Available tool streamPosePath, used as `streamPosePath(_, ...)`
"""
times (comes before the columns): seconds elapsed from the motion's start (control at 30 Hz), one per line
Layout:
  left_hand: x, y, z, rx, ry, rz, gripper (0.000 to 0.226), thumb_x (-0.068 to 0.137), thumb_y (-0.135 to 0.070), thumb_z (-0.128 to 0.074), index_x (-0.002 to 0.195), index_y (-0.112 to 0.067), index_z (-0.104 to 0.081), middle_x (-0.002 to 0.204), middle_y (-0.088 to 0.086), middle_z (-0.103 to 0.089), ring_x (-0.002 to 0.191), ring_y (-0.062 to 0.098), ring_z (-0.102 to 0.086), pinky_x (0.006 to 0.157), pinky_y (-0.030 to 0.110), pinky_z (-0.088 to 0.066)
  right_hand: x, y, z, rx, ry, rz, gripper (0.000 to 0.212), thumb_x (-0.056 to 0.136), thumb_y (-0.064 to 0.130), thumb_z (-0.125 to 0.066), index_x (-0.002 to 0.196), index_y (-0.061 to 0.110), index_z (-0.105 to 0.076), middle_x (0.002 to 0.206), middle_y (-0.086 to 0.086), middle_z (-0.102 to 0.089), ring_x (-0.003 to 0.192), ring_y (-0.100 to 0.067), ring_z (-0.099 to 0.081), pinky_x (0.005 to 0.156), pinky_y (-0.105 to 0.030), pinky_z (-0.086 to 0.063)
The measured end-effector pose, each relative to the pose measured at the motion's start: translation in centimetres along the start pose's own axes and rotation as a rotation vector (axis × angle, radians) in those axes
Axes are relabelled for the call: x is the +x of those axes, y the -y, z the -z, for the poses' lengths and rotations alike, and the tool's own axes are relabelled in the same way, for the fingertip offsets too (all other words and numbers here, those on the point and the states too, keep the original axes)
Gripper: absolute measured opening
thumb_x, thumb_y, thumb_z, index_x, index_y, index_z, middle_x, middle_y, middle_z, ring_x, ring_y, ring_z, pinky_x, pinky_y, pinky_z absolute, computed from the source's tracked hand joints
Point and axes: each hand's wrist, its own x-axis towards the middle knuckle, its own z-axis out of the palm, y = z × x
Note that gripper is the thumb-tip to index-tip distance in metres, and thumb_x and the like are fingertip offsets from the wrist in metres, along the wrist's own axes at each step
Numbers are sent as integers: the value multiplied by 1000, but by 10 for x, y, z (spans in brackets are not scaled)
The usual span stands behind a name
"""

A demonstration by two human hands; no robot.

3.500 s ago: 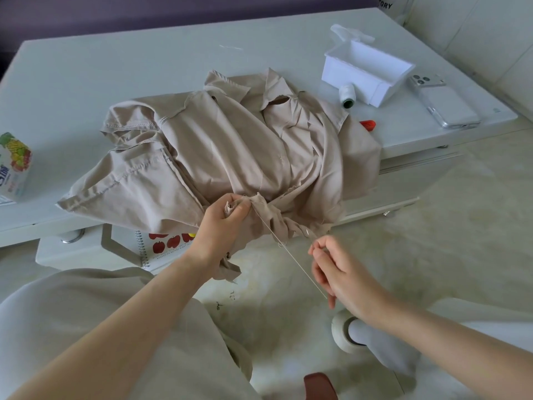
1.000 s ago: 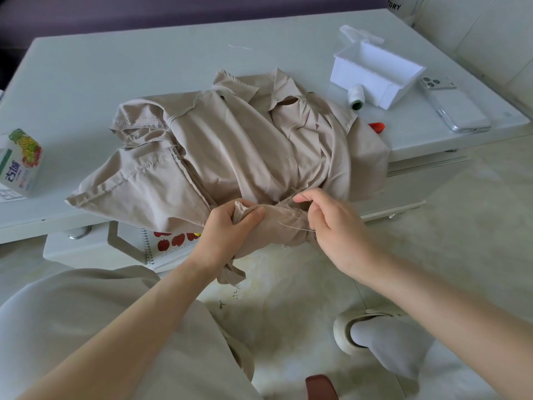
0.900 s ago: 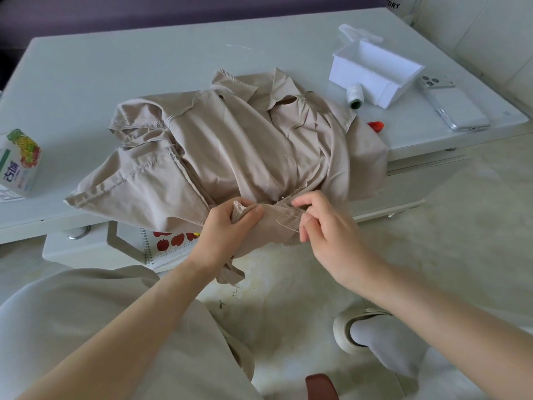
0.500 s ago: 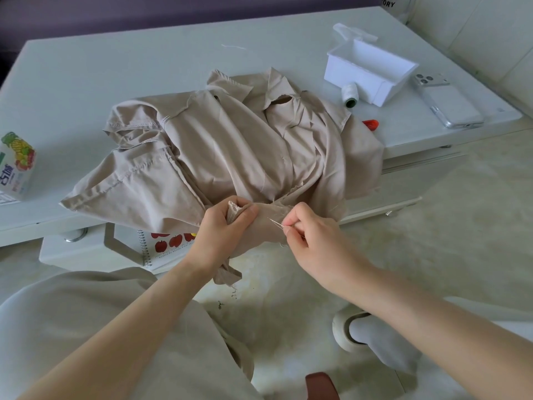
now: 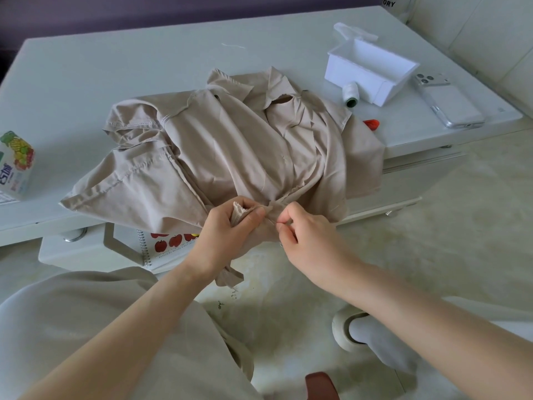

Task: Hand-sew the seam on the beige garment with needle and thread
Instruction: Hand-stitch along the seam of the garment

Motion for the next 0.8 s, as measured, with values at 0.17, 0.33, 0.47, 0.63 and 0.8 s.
streamPosePath(0.17, -3, -1, 0, -16, 33, -15, 14, 92, -19, -61, 91, -7, -68, 82, 9, -69, 71, 7, -59, 67, 19, -48, 5, 6, -3, -2, -16, -14, 13, 98, 21, -41, 101, 11, -49, 95, -6, -63, 86, -25, -56, 59, -25, -23)
streamPosePath(0.33, -3, -4, 0, -75, 5, 5, 14, 91, -19, -62, 88, -7, -67, 78, 9, -67, 71, 9, -58, 68, 23, -49, 9, 11, -6, 57, -20, -39, 14, 100, 23, -37, 102, 12, -46, 79, 2, -51, 71, -15, -48, 55, -23, -26)
streamPosePath(0.47, 0, -4, 1, -103, -21, 32, 12, 91, -19, -62, 88, -9, -68, 80, 9, -68, 71, 10, -60, 69, 27, -49, 8, 13, -9, 69, -56, -1, 17, 101, 25, -36, 103, 13, -47, 78, 3, -50, 70, -12, -46, 57, -19, -28)
streamPosePath(0.63, -1, -5, 1, -121, -22, 34, 13, 91, -17, -62, 86, -8, -70, 79, 14, -68, 70, 14, -59, 68, 30, -48, 7, 11, -10, 45, -7, 60, 18, 101, 25, -35, 108, 10, -43, 84, -8, -60, 66, -20, -47, 60, -29, -33)
streamPosePath(0.8, 2, -5, 4, -122, -57, 48, 15, 92, -15, -60, 90, -4, -70, 86, 19, -70, 71, 15, -61, 65, 27, -50, -4, 5, -11, -18, 49, 156, 20, 101, 19, -35, 118, 10, -42, 80, -4, -62, 79, -23, -57, 72, -25, -34)
